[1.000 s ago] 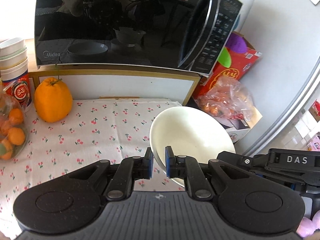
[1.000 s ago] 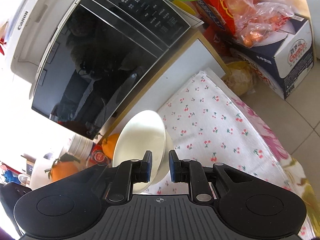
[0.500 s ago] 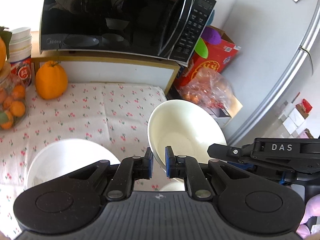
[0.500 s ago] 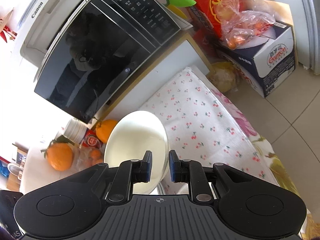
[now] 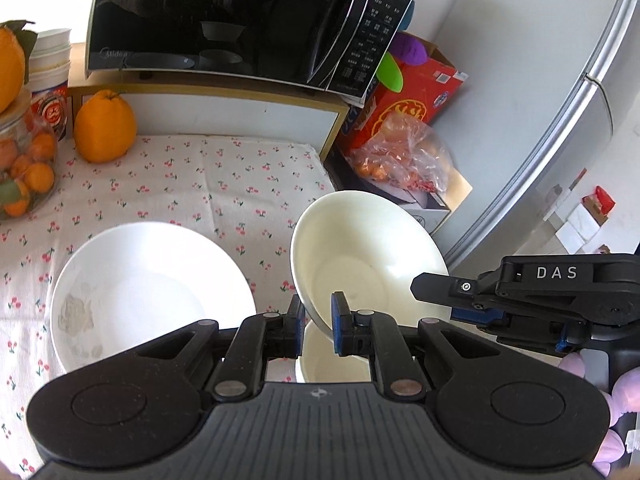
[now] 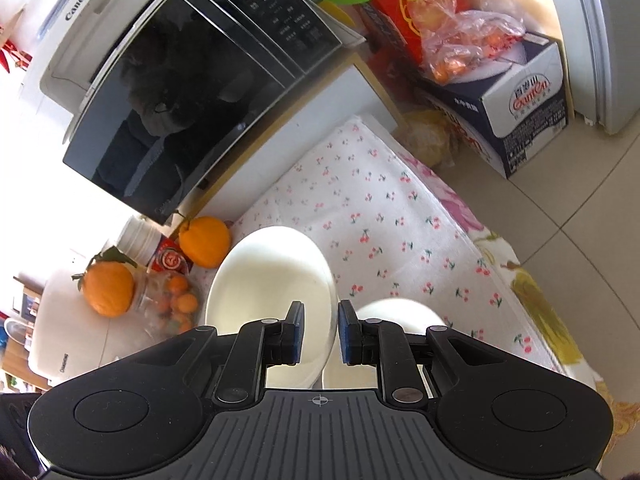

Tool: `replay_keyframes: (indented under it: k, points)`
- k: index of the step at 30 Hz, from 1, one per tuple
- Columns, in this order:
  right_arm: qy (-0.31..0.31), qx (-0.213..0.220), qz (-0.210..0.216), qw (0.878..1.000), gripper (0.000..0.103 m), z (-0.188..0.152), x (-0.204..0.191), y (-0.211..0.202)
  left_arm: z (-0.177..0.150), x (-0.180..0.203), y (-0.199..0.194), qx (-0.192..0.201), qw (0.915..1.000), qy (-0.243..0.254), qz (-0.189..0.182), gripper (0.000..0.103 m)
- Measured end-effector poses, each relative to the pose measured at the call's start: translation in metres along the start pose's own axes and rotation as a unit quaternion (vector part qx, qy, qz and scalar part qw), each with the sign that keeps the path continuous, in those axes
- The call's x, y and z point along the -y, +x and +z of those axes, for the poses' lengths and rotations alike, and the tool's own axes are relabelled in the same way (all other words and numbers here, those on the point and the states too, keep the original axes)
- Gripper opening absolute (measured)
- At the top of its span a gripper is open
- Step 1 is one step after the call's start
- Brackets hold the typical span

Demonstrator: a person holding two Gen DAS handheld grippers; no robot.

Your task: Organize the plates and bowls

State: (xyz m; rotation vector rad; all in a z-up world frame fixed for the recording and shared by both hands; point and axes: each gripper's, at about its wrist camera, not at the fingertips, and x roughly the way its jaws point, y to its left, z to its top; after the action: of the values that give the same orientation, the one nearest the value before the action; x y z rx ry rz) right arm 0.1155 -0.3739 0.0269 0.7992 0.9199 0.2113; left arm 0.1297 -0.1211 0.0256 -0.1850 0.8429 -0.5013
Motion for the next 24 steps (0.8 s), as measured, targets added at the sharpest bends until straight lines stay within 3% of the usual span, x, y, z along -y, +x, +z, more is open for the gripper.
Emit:
replay_keyframes:
  k: [9,24]
  points:
    - [0.007,-0.003,-0.024,1.000,0.018,-0.009,0.006,-0.009,-0.010,0.002,0.005,-0.019,0.9997,0.001,-0.013,0.012]
    - [-0.008,-0.028,-0.067,0.997,0.018,-0.017,0.016,-0.010,-0.026,0.008,0.018,-0.056,0.9984,0.010,-0.004,0.013]
